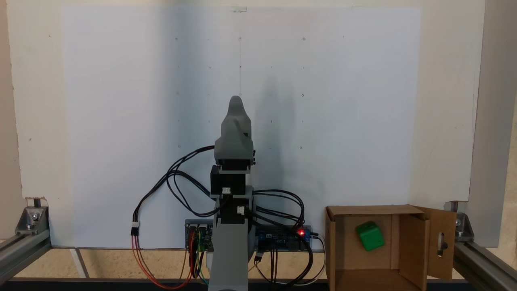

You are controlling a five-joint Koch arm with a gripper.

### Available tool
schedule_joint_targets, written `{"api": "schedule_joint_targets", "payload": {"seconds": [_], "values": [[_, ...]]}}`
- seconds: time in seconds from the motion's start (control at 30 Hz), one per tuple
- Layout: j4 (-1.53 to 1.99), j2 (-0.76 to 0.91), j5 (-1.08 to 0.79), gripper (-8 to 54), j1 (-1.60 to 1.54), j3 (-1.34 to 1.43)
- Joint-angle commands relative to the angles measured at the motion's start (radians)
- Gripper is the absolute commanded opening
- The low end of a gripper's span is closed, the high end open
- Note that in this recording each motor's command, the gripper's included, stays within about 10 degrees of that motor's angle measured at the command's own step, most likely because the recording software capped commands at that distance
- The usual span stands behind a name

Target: Grasp a green dice and put it in the bin.

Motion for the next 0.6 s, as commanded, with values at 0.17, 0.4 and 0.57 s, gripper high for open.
{"api": "schedule_joint_targets", "payload": {"seconds": [0.17, 0.4, 0.57], "values": [[-0.091, 0.114, 0.018, 44.6, 0.008, 0.104], [-0.084, 0.109, 0.021, 44.8, 0.003, 0.104], [-0.084, 0.109, 0.020, 44.8, 0.005, 0.104]]}}
